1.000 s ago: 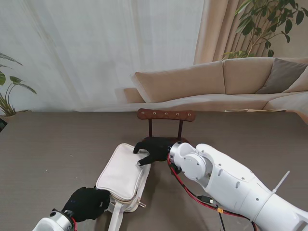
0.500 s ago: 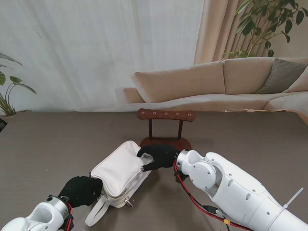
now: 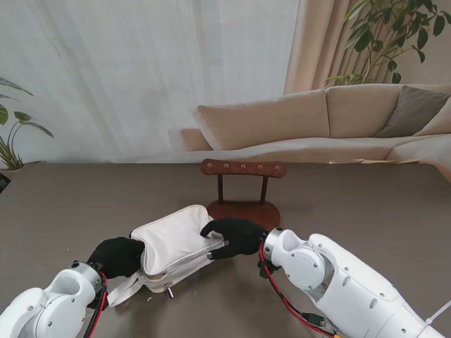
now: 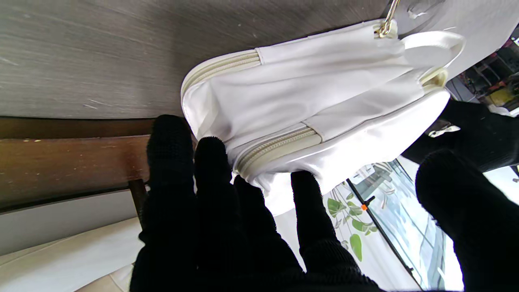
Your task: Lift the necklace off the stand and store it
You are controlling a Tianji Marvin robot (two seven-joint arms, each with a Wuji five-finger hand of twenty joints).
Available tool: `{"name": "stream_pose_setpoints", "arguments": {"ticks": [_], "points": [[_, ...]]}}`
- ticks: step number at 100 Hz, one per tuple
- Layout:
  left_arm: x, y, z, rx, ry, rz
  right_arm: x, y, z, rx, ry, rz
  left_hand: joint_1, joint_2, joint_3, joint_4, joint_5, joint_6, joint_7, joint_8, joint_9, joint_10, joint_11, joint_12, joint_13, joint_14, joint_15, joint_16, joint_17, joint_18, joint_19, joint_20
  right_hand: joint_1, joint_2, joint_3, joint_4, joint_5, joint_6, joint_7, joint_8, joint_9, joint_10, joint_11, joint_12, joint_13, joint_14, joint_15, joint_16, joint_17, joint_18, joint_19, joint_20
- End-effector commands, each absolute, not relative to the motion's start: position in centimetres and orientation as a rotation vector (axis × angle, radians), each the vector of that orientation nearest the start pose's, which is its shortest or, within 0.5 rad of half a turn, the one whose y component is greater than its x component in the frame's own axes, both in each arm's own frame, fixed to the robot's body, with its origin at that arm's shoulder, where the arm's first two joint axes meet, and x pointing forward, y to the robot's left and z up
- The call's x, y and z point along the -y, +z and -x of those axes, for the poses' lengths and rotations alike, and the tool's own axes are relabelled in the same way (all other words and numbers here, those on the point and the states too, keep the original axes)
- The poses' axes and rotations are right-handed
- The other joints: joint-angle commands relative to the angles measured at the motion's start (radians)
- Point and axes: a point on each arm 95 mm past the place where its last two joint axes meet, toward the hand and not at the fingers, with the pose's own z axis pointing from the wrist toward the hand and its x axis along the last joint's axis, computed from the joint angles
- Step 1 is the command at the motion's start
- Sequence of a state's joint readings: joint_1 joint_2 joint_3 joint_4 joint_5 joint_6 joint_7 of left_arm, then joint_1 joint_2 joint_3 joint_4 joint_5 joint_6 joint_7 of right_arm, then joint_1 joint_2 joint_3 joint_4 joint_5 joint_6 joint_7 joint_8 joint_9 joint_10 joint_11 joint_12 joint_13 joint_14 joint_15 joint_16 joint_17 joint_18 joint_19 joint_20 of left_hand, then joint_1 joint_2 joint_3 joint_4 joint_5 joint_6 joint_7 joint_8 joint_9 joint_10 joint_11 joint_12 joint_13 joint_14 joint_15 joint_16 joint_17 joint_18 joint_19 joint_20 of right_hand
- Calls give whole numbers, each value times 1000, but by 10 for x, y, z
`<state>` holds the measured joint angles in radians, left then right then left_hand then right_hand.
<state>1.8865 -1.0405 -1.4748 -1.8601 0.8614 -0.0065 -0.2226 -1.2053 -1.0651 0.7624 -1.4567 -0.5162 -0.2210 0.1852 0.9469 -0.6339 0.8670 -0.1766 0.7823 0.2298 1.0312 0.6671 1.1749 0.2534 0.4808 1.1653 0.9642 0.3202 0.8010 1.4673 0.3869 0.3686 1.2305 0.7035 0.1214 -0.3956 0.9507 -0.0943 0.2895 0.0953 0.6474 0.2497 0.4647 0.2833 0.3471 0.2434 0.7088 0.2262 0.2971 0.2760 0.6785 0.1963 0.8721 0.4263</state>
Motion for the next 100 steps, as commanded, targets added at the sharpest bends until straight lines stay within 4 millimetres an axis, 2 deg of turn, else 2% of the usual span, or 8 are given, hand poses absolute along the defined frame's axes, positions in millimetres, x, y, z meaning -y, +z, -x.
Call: {"name": "stream_pose_setpoints", "arguments": {"ticks": [1,11,16,30,36,41,77,100], "points": [[-46,-314,-339,-1568,-1400,1497,-134,-338,-390,-2102,1899,-1273,13,45,-4,-6,-28,-98,88,44,-5,-32,-18,-5,37,3,-10,-7,3,8,31,-8,-14,15,6,20,73,-174,83,47,91,-293,139,49,-6,-90,-15,-3,-448,4,38,25],[-44,-315,-350,-1574,-1406,1499,-133,-336,-386,-2091,1922,-1264,15,47,-6,-6,-28,-99,87,45,-10,-14,-21,-5,35,3,-10,-6,1,8,27,-11,-13,13,8,19,74,-174,84,47,92,-292,140,49,-8,-95,-15,-4,-450,4,35,24],[-43,-315,-355,-1582,-1407,1498,-133,-335,-384,-2088,1932,-1255,14,48,-8,-6,-30,-102,87,46,-9,-35,-18,-3,35,3,-10,-6,1,8,26,-12,-14,13,8,19,74,-173,84,47,92,-293,140,49,-6,-96,-13,-4,-450,4,35,24],[-39,-316,-369,-1602,-1416,1503,-133,-333,-381,-2079,1955,-1247,16,51,-11,-5,-32,-102,86,46,-12,-33,-19,-1,31,2,-11,-6,-4,4,22,-14,-13,12,9,19,74,-173,83,46,93,-291,141,49,-8,-102,-13,-5,-448,0,36,25],[-37,-317,-372,-1609,-1419,1500,-133,-333,-381,-2077,1959,-1237,17,52,-13,-5,-33,-103,87,46,-15,-12,-21,-2,29,1,-11,-5,-5,4,21,-15,-14,13,9,19,72,-172,83,46,93,-291,141,49,-8,-105,-12,-5,-448,0,36,25],[-37,-316,-373,-1617,-1416,1493,-132,-331,-382,-2075,1955,-1216,15,53,-14,-6,-34,-103,88,46,-14,-35,-19,-1,28,0,-12,-5,-6,3,20,-16,-17,14,8,18,72,-175,84,46,94,-291,142,49,-6,-102,-10,-5,-447,0,37,25],[-49,-317,-356,-1628,-1368,1491,-129,-303,-393,-1929,1935,-1101,20,56,-20,-4,-36,-105,89,43,-20,-16,-22,-1,24,-4,-13,-4,-9,0,18,-19,-18,4,7,18,89,-182,81,43,108,-272,136,46,4,-49,-12,-5,-441,31,34,23],[-58,-315,-347,-1632,-1344,1484,-135,-288,-395,-1877,1908,-1003,20,59,-26,-5,-38,-107,89,43,-23,-15,-21,-1,21,-4,-13,-4,-11,-2,18,-19,-22,-2,2,18,109,-187,81,42,109,-262,129,45,-11,-47,-26,-6,-445,37,28,21]]}}
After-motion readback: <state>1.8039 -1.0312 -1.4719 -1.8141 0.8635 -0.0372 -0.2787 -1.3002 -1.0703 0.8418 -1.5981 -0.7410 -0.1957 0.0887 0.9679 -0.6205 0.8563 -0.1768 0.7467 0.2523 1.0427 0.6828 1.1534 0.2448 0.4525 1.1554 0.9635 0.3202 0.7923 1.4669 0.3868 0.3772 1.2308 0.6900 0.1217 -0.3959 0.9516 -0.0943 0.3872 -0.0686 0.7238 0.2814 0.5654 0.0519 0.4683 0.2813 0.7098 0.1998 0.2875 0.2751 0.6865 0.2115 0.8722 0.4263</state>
